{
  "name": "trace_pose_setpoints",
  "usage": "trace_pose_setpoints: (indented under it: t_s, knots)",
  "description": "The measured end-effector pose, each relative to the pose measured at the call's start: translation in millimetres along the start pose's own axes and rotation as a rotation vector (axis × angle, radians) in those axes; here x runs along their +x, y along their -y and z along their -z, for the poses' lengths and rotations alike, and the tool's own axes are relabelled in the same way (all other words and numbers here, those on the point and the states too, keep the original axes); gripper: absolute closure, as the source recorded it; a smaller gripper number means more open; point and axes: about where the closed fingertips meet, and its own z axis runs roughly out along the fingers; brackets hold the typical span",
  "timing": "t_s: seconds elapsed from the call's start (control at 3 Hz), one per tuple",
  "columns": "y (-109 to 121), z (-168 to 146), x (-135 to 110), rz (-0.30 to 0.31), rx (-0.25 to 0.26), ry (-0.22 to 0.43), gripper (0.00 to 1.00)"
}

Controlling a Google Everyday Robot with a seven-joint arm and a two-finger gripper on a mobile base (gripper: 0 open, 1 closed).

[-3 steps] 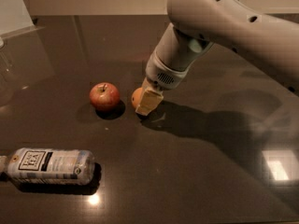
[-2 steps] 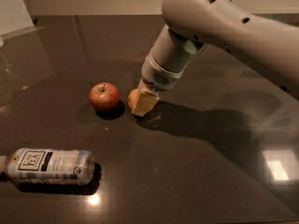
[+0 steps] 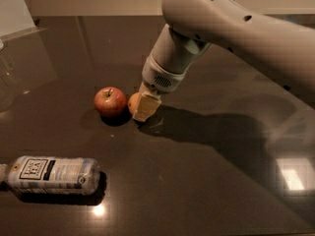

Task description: Move orange near apple

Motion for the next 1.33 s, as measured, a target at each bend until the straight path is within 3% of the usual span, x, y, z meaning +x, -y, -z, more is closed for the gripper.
trace_pose_setpoints:
  t_s: [0.67,1.0,1.33]
  knots:
    - [0.6,-5.2,-0.9,0.015,-0.029,0.003,0.12]
    - [-0.1,-5.5,-1.7,0.017,-0.029,0.002,0.0]
    - [-0.2,-5.6,-1.7,0.017,-0.029,0.002,0.0]
